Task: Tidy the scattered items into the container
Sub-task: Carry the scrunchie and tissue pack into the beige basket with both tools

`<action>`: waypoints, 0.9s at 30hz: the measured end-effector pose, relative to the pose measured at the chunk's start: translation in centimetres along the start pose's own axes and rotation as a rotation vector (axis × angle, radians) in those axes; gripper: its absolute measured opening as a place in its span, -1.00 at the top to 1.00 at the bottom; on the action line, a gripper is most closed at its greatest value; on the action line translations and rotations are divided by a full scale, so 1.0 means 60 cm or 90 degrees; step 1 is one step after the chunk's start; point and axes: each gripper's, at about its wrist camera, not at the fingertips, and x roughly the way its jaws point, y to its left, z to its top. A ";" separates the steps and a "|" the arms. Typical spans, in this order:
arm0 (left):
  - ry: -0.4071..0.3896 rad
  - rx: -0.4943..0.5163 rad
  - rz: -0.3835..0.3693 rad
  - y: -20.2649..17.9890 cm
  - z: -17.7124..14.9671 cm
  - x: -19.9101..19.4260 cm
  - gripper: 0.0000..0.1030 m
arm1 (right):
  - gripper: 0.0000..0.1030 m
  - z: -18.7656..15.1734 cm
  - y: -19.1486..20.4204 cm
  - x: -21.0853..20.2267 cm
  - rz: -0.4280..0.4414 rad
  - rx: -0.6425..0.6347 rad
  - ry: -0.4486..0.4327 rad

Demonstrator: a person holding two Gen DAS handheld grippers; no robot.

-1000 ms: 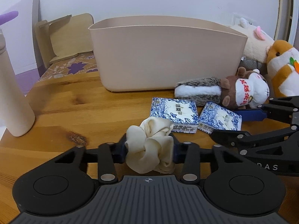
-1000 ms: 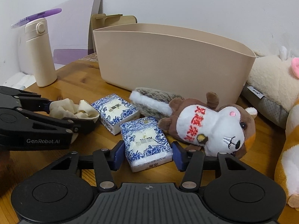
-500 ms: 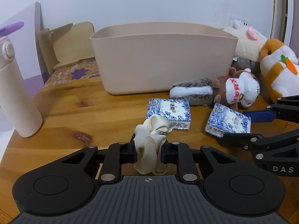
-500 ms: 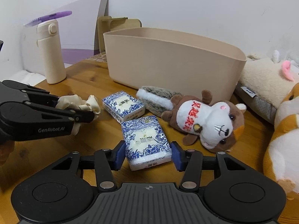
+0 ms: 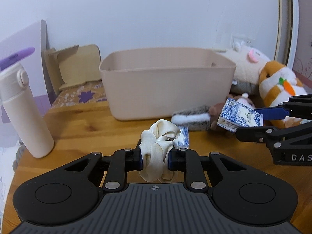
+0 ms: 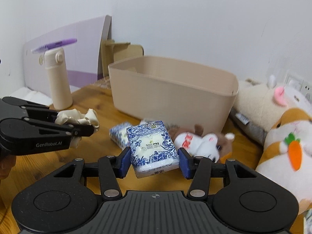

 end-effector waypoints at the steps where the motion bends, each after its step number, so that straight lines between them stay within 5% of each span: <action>1: -0.005 -0.001 -0.001 0.000 0.004 -0.003 0.58 | 0.08 0.005 -0.001 -0.003 -0.001 0.000 -0.004; 27: -0.085 -0.008 0.024 0.013 0.134 0.012 0.58 | 0.07 0.101 -0.088 0.005 -0.014 0.090 -0.041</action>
